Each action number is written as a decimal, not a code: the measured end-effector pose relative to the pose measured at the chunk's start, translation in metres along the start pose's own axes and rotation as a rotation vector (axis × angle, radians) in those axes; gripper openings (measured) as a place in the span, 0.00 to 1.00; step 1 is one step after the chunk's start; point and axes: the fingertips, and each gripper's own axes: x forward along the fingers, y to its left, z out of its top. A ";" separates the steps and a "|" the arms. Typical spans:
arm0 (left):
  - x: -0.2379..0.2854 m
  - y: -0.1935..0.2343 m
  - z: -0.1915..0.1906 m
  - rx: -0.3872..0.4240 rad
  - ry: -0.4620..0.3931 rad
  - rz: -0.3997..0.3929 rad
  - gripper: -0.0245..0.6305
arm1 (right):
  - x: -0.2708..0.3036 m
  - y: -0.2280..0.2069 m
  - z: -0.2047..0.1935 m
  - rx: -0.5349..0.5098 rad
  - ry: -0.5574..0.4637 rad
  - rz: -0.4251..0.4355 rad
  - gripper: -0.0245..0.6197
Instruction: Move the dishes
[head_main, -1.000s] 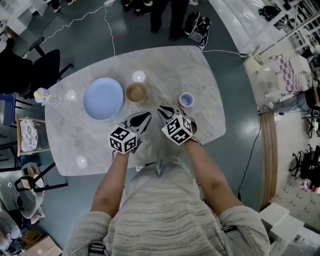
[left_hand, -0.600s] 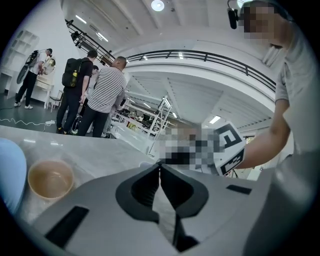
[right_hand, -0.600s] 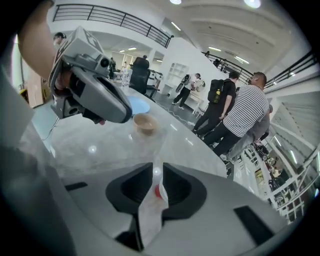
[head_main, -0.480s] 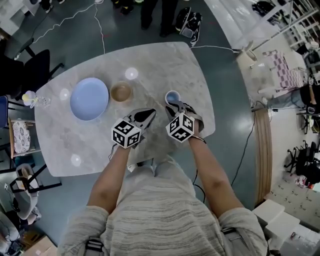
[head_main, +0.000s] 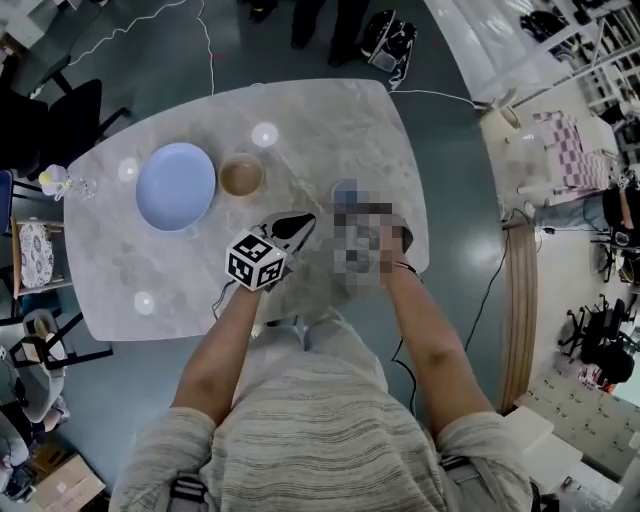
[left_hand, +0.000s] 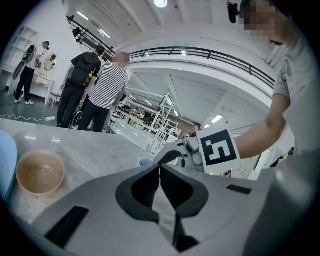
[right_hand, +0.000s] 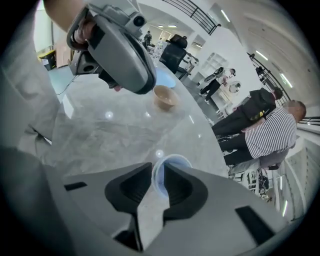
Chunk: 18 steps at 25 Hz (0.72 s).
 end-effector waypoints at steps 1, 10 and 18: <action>0.000 0.001 0.000 -0.004 -0.002 0.002 0.07 | 0.002 0.000 0.000 -0.004 0.008 0.005 0.18; 0.001 0.007 -0.002 -0.020 -0.013 0.010 0.07 | 0.012 0.008 -0.015 -0.053 0.079 0.051 0.12; -0.014 0.017 0.001 -0.031 -0.033 0.055 0.07 | 0.013 -0.012 0.006 -0.084 0.040 0.027 0.10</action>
